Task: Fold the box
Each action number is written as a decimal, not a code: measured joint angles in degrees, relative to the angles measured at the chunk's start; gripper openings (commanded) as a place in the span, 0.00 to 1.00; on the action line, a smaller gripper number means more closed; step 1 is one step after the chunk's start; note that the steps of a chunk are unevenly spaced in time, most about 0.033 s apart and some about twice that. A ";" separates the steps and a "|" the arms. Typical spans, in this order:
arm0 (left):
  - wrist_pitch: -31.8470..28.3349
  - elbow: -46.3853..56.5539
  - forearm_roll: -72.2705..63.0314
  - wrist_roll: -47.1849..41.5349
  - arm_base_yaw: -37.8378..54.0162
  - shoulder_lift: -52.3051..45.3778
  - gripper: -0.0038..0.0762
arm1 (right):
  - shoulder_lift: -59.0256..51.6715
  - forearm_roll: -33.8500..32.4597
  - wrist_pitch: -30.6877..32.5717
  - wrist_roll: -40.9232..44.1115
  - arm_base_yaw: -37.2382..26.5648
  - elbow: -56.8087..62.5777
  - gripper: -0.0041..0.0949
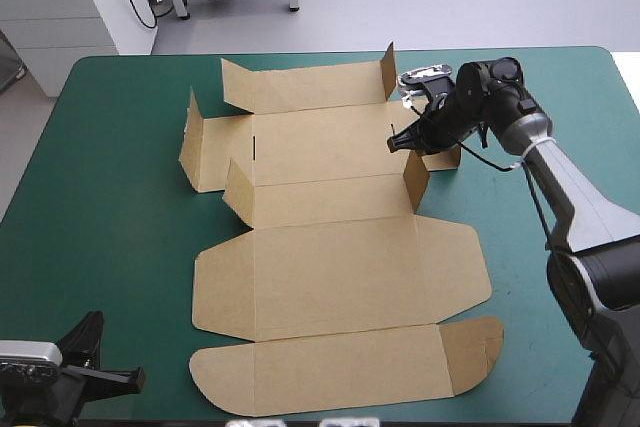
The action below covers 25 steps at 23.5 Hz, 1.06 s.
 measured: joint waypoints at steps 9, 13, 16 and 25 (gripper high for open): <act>0.00 0.00 0.00 0.00 0.00 0.00 0.04 | 1.27 0.46 7.02 -3.96 0.00 -6.54 0.72; 0.00 0.00 0.00 0.00 0.00 0.00 0.04 | 1.47 0.35 8.05 -3.74 0.00 -6.68 0.78; 0.00 0.00 0.00 0.00 0.00 0.00 0.04 | 3.56 0.17 8.05 -2.73 0.00 -6.75 0.78; 0.00 0.00 0.00 0.00 0.00 0.00 0.04 | 9.82 3.09 7.99 0.02 0.05 -6.75 0.16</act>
